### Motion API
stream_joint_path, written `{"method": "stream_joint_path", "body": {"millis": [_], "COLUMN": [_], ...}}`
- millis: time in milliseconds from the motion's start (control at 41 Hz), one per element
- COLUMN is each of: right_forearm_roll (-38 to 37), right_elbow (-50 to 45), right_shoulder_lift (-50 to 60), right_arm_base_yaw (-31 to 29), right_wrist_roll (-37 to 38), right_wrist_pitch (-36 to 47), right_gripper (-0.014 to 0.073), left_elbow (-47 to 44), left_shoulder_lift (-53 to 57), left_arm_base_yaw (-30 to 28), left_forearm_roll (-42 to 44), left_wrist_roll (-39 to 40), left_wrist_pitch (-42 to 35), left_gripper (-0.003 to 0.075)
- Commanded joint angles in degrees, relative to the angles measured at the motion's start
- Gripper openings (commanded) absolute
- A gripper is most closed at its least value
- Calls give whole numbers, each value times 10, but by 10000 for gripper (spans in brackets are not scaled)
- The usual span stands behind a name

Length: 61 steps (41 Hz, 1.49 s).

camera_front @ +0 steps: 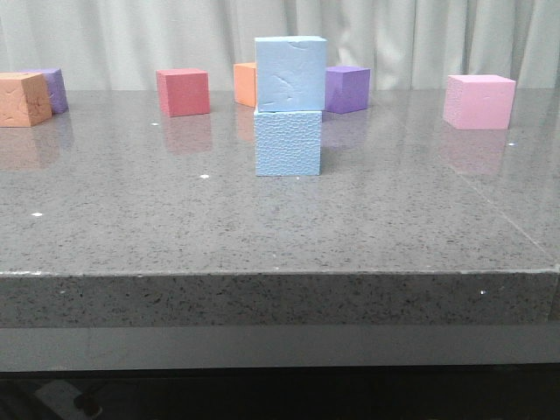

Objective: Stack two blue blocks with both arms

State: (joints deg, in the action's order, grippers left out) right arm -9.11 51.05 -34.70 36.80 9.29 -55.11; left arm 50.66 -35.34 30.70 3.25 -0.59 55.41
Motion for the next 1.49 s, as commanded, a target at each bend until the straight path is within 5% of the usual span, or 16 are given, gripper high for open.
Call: {"method": "stream_joint_path", "body": {"millis": [0, 73, 586, 1026, 1465], "right_forearm_roll": [-4, -4, -2, -2, -2], "right_elbow": [19, 19, 19, 19, 19], "right_shoulder_lift": [-1, -1, -1, -1, -1], "right_arm_base_yaw": [-3, -3, -3, -3, -3], "right_wrist_roll": [2, 2, 2, 2, 2], "right_wrist_pitch": [33, 33, 28, 28, 27], "right_gripper": [-18, -67, -68, -68, -68], "left_elbow": [14, 14, -8, -273, -512], "left_shoulder_lift": [-1, -1, 20, 238, 367], "left_arm_base_yaw": [3, 3, 2, -227, -288], "left_forearm_roll": [-2, -2, -5, -26, -91], "left_wrist_roll": [6, 6, 6, 6, 6], "left_wrist_pitch": [-43, -42, -72, -298, -547], "left_gripper": [47, -19, -20, -20, -20]}}
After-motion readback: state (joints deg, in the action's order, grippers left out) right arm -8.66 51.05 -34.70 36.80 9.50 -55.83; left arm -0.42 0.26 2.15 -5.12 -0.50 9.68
